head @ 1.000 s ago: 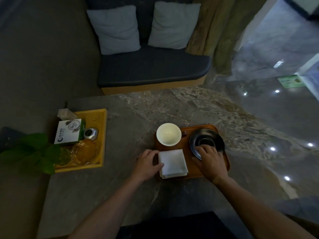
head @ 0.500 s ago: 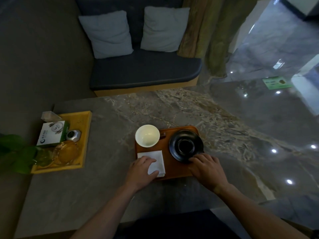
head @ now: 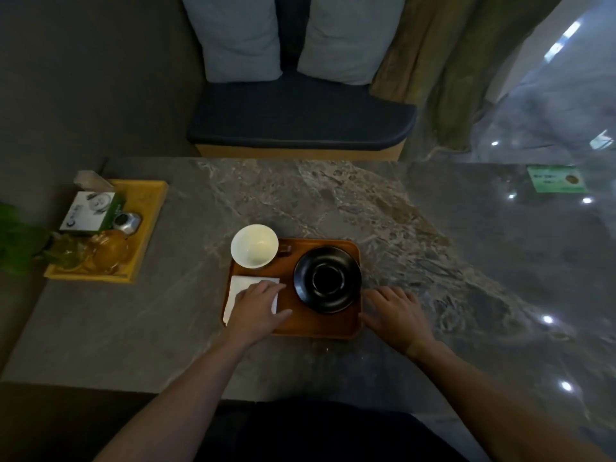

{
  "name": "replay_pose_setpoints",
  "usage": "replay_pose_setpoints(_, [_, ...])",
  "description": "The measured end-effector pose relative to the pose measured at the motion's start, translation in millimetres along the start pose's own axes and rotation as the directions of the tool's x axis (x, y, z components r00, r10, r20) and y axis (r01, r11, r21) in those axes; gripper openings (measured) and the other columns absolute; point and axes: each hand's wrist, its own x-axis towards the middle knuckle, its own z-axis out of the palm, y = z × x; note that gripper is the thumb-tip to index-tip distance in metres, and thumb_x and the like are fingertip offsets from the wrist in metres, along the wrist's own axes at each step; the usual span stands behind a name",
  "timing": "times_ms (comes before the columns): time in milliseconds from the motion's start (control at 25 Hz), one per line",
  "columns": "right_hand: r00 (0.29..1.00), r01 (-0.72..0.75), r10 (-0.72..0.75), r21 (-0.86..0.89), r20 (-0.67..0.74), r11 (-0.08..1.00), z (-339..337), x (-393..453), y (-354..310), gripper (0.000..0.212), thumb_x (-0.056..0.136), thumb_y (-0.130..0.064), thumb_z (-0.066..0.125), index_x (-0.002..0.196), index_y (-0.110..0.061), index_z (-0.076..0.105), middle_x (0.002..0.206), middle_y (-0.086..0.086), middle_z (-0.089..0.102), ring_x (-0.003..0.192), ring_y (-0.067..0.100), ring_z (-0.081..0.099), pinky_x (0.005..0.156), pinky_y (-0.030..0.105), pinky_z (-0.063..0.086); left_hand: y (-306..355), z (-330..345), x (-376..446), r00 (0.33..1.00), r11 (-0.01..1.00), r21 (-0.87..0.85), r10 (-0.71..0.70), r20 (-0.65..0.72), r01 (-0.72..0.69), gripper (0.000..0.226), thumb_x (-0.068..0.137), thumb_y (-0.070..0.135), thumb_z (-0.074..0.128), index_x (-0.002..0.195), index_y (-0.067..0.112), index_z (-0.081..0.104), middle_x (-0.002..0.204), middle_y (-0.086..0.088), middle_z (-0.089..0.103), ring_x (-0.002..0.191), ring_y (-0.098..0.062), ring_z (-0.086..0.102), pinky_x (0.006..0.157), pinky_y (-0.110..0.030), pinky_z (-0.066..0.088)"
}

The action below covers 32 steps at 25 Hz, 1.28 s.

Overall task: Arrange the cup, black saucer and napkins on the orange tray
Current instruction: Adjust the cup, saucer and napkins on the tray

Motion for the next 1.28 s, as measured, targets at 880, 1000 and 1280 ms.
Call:
replay_pose_setpoints(880, [0.988,-0.118,0.116,0.011,0.105,0.993,28.1,47.6,-9.2,0.111,0.07,-0.07,0.063,0.152,-0.019,0.007,0.146,0.007,0.032,0.132,0.03,0.029,0.104,0.05,0.035,14.2,16.0,43.0,0.988,0.992,0.082,0.086,0.126,-0.096,0.096,0.082,0.05,0.069,0.154,0.021,0.012,0.154,-0.001,0.021,0.142,-0.023,0.026,0.115,-0.047,0.025])
replay_pose_setpoints(1000, [0.988,-0.117,0.116,0.0,0.101,0.993,30.1,48.5,-8.3,0.116,0.067,-0.073,0.064,0.151,-0.018,0.007,0.142,0.007,0.034,0.129,0.031,0.029,0.102,0.05,0.037,14.8,18.8,44.9,0.99,0.993,0.084,0.077,0.119,-0.087,0.097,0.083,0.05,0.069,0.154,0.02,0.01,0.154,-0.003,0.022,0.142,-0.024,0.025,0.116,-0.047,0.023])
replay_pose_setpoints(1280, [0.992,-0.1,0.101,-0.01,0.074,0.995,30.4,44.2,-10.2,0.114,0.065,-0.074,0.063,0.151,-0.015,0.016,0.14,0.009,0.04,0.125,0.032,0.033,0.099,0.049,0.039,13.4,20.1,43.8,0.99,0.993,0.074,0.079,0.115,-0.088,0.097,0.081,0.05,0.07,0.154,0.02,0.013,0.152,-0.002,0.023,0.141,-0.024,0.024,0.116,-0.046,0.019])
